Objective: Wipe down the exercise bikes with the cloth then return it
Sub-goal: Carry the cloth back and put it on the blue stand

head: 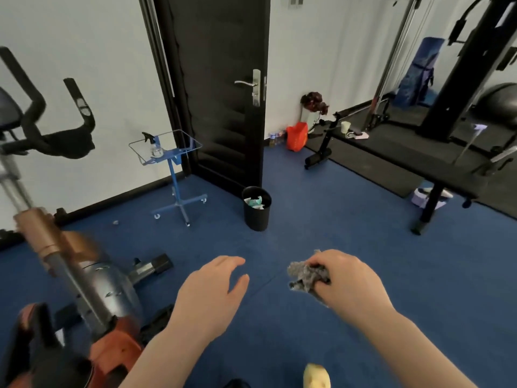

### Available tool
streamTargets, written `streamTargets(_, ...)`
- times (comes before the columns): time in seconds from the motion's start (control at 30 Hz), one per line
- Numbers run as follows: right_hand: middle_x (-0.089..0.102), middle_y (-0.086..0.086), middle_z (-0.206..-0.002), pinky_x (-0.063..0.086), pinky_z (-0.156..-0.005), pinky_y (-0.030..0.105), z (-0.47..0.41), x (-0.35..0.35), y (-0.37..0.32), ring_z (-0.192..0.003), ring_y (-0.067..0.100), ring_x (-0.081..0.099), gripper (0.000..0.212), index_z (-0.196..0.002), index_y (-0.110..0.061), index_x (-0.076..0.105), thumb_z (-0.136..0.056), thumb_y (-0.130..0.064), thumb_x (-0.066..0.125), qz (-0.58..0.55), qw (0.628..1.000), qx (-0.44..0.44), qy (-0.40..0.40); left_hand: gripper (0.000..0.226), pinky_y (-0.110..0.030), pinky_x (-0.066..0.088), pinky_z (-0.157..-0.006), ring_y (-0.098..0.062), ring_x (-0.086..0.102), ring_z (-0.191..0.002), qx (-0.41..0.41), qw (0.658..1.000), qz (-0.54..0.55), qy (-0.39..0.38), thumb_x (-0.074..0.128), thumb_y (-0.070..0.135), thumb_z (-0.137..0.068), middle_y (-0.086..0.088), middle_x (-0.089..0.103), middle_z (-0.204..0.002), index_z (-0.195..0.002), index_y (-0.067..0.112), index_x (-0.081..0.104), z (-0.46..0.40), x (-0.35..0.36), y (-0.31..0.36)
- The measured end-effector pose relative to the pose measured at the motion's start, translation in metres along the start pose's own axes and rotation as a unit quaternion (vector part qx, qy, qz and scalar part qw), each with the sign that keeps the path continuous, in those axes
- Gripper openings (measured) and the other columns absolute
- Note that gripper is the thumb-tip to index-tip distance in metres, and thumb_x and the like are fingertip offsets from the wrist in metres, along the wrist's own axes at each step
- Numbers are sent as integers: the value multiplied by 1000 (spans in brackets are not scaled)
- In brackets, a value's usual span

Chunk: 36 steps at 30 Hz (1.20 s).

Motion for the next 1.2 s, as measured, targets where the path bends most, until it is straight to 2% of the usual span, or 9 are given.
streamTargets(0.27,59,-16,-103,50,-73,29,-148,1,27,-91,11,56,30,-106,-36,61,-79,-23,58,-21,993,-97,-63,38,-22,43,-88,-2,53,-114,-75,996,-10,54,43,47,-94,25,51,-133,-130,37,51,-112,14,7)
streamTargets(0.5,58,-17,-106,47,-73,26,-262,-29,57,-96,11,55,32,-109,-35,59,-81,-22,56,4,983,-175,-61,39,-26,42,-96,-3,52,-118,-98,989,-4,107,43,45,-95,22,51,-134,-132,35,50,-220,15,52)
streamTargets(0.63,58,-16,-107,47,-71,26,-308,-31,59,-94,11,55,30,-110,-34,60,-82,-22,57,12,977,-200,-76,41,-29,43,-98,-6,52,-120,-130,988,5,80,41,46,-95,21,48,-138,-134,35,47,-255,26,58)
streamTargets(1.03,58,-18,-110,49,-72,26,-477,16,1,-98,8,55,32,-111,-35,59,-81,-22,57,21,962,-251,-105,39,-26,44,-92,-5,53,-115,-203,973,18,109,42,46,-94,22,51,-134,-131,36,49,-389,8,-30)
streamTargets(1.2,57,-21,-112,43,-69,21,-556,36,-44,-99,4,53,33,-111,-37,58,-81,-24,57,34,956,-261,-127,40,-22,42,-87,-4,55,-111,-236,967,17,98,41,48,-94,24,50,-134,-133,39,47,-448,-20,-83)
Point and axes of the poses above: each hand's wrist, its own z-axis away from the middle knuckle, its own x-axis out of the palm, y = z × x, the point moved 3 cm from there along -z, towards the middle knuckle
